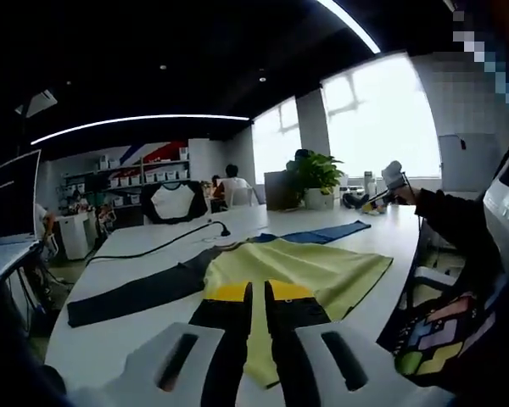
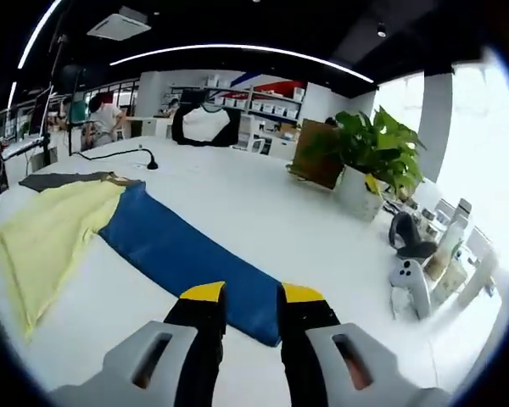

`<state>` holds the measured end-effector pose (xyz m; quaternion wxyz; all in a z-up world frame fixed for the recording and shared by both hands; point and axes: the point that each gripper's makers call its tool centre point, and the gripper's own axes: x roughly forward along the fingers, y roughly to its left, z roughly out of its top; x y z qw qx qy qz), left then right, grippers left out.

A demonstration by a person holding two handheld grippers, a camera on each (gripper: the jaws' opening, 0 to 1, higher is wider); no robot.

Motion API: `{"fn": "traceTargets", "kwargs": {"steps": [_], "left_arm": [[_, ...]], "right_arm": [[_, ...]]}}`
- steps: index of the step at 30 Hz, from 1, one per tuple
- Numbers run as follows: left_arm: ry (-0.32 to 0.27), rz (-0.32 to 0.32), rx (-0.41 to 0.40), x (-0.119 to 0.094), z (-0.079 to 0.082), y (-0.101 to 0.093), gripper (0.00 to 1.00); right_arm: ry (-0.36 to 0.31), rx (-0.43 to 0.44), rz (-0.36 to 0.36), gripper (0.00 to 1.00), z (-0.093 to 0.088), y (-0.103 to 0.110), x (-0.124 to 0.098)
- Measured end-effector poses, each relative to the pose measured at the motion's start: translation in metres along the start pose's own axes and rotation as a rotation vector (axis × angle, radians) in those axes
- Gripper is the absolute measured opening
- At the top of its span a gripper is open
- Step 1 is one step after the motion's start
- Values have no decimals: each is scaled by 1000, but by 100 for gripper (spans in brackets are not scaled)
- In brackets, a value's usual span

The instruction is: Fold the garment on the visible template until the final outline fits inside the template.

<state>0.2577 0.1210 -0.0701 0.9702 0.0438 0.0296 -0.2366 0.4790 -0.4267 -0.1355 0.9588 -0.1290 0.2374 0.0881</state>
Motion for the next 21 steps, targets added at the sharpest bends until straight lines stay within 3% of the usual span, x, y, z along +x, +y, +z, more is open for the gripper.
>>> {"fn": "traceTargets", "kwargs": {"steps": [3,6,8,12,15,18,21], "left_arm": [[1,4,7,0,1,1,7],[-14,11,21,-1,5,1,7],[-30,13,23,-1,9,2,9],[-46,25,29,-1,13,2,18],[-53,51,31,-2,16,7,26],[-65,75,34,-4,19,11,37],[-68,79,42,-7,21,11,40]], "right_arm": [[22,89,47,22,-10,0,14],[18,93,41,23,-11,-13,33],[56,66,30,23,-18,-18,43],[58,53,40,24,-17,-19,54],[106,59,36,25,-27,-19,62],[108,115,57,25,-31,-10,61],[114,106,49,21,-35,-11,63]]}}
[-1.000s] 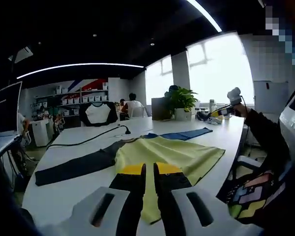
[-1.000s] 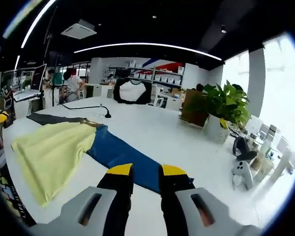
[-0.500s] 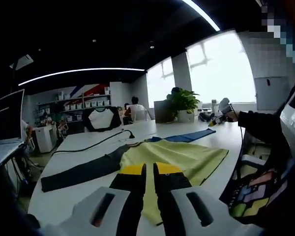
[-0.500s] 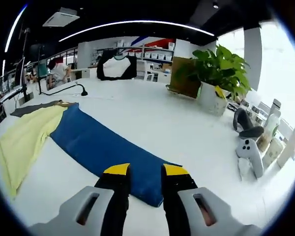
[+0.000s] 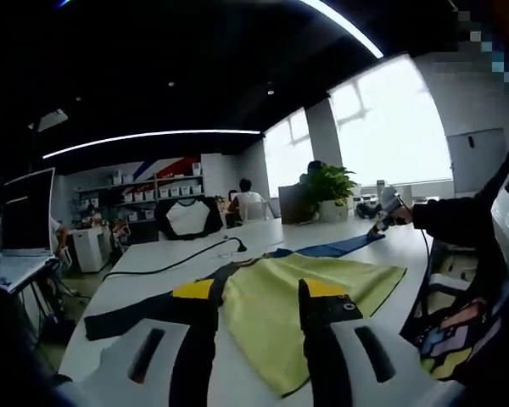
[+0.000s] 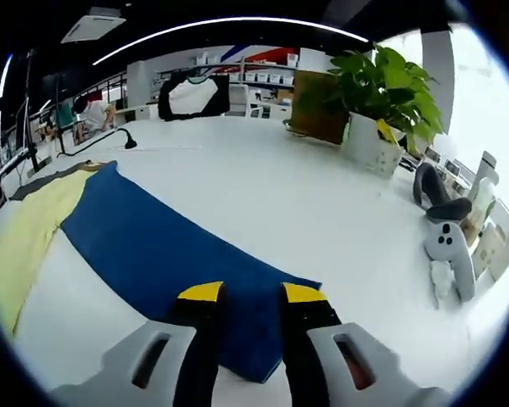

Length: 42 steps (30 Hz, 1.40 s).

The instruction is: Fold the garment on the visible template until the final outline fits inside the template.

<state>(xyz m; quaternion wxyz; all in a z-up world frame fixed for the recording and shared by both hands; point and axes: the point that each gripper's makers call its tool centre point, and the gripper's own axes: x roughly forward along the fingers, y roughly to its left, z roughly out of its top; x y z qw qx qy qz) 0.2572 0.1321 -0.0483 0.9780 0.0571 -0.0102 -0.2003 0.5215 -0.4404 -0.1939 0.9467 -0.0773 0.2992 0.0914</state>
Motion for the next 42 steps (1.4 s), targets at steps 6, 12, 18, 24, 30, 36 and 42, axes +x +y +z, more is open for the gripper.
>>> {"fn": "traceTargets", "kwargs": {"steps": [6,12,18,24,30,36,42], "left_arm": [[2,11,-2,-2,-1,4,47],[1,27,-4,-5,-1,10,50],[6,53,-9,-7,-3,17,52],[28,70,-9,-4,-10,22,58],[49,68,-9,-3,-15,23,60],[47,74,-3,-3,-13,25,60],[62,79,0,-2,-16,26,63]], "right_arm": [[19,52,23,16,-4,6,3],[18,61,2,7,-1,3,6],[11,47,-48,0,1,-3,8],[16,12,-80,0,3,-6,11],[25,0,-97,0,5,-10,14],[42,-8,-118,0,8,-20,21],[53,-11,-150,0,9,-26,24]]}}
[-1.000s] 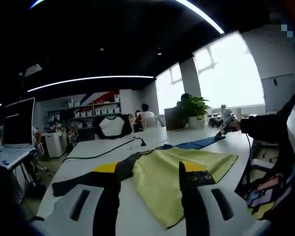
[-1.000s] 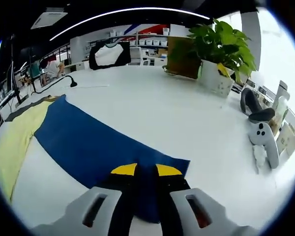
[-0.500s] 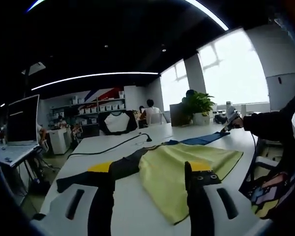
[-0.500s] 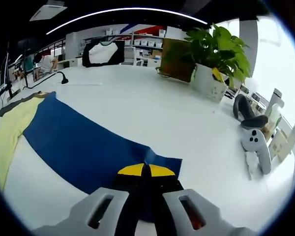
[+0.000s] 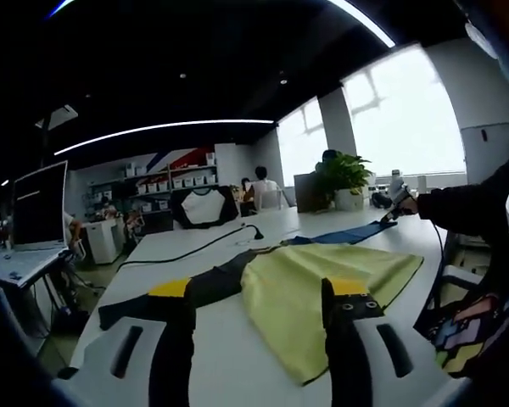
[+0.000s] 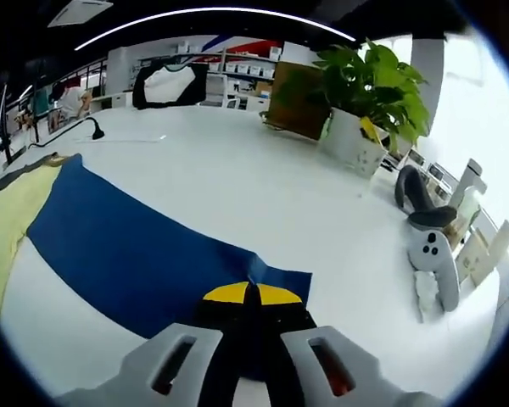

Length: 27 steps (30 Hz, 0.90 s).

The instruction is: Fold the garment on the visible template until the final outline fits inside the template.

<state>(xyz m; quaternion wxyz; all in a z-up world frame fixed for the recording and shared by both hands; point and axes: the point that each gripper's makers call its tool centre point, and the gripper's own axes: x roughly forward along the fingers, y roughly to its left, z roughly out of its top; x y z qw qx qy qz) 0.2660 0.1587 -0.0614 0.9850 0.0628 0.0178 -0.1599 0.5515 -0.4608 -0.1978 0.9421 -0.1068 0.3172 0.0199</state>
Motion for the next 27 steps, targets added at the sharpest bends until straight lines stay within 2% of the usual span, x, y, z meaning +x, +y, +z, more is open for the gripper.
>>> {"fn": "traceTargets", "kwargs": {"steps": [12,14,18,23,24,25,26,27], "left_arm": [[11,15,6,0,-1,6,69],[13,16,7,0,-2,6,70],[17,16,11,1,-2,6,71],[21,20,14,1,-3,8,75],[22,23,13,1,-3,8,75],[22,25,13,1,-3,8,76],[25,28,12,2,-4,8,76],[27,28,13,2,-4,8,77]], "right_arm": [[6,-28,-50,0,6,-14,11],[-2,-17,-54,0,7,-18,14],[-28,75,-45,0,8,-20,15],[-64,101,-37,1,6,-24,13],[-64,86,-39,1,6,-26,14],[-32,43,-66,1,4,-34,13],[-12,33,-91,1,2,-39,12],[-7,41,-84,1,3,-38,13]]}}
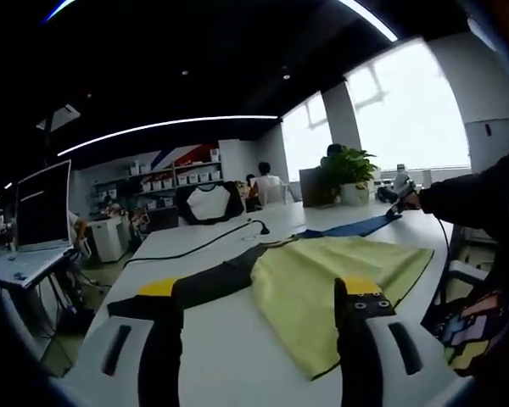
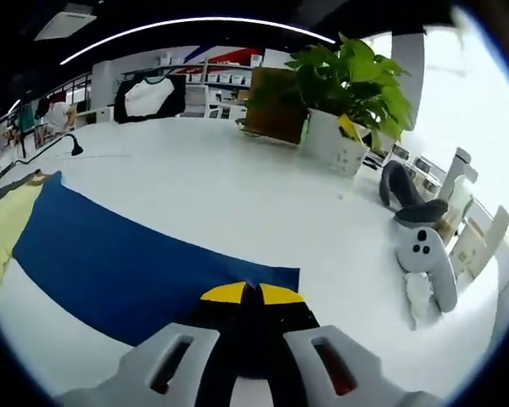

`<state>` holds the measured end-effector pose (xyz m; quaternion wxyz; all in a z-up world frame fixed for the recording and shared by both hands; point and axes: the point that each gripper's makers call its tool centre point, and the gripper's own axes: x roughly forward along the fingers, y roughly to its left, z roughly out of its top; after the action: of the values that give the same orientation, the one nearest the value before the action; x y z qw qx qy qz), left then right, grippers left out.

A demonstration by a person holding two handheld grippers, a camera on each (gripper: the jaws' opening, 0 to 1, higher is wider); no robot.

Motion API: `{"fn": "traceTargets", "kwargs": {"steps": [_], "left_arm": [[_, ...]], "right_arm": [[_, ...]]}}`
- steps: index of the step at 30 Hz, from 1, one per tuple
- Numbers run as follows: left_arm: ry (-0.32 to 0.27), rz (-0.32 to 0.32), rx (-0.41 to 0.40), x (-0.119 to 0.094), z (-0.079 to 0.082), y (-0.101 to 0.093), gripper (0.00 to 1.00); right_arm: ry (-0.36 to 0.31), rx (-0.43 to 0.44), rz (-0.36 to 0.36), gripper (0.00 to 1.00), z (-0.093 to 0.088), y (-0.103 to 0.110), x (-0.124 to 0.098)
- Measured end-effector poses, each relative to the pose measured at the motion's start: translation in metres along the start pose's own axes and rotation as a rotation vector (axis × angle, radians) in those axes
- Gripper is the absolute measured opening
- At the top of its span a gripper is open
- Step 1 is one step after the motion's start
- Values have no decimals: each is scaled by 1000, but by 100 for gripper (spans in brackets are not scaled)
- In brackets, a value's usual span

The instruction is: Fold the garment on the visible template until the final outline fits inside the template.

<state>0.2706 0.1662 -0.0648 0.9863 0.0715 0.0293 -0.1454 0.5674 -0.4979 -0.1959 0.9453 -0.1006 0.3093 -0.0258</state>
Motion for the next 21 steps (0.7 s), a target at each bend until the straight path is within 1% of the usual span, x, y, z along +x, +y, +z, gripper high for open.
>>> {"fn": "traceTargets", "kwargs": {"steps": [1,3,6,10,11,14,16,18,19,21], "left_arm": [[0,-1,3,0,0,-1,78],[3,-4,7,1,0,-2,80],[4,1,10,1,-1,-1,83],[11,16,10,1,-2,2,88],[12,21,9,0,-2,3,89],[16,48,16,0,-3,7,99],[16,54,16,0,-3,8,100],[14,59,8,1,-3,8,100],[13,65,2,1,-3,9,100],[11,80,1,2,-3,12,100]], "right_arm": [[-7,6,7,0,2,1,1],[2,25,17,0,0,4,-1],[-8,18,10,0,-1,5,-1],[-19,28,19,0,-2,4,-3],[-22,24,20,2,-2,4,-3],[-47,29,14,9,-2,-2,-4],[-60,24,16,11,-3,-4,-5],[-62,19,8,15,-1,-10,-5],[-73,12,11,19,1,-11,-7],[-119,-20,15,27,11,-12,-11]]}}
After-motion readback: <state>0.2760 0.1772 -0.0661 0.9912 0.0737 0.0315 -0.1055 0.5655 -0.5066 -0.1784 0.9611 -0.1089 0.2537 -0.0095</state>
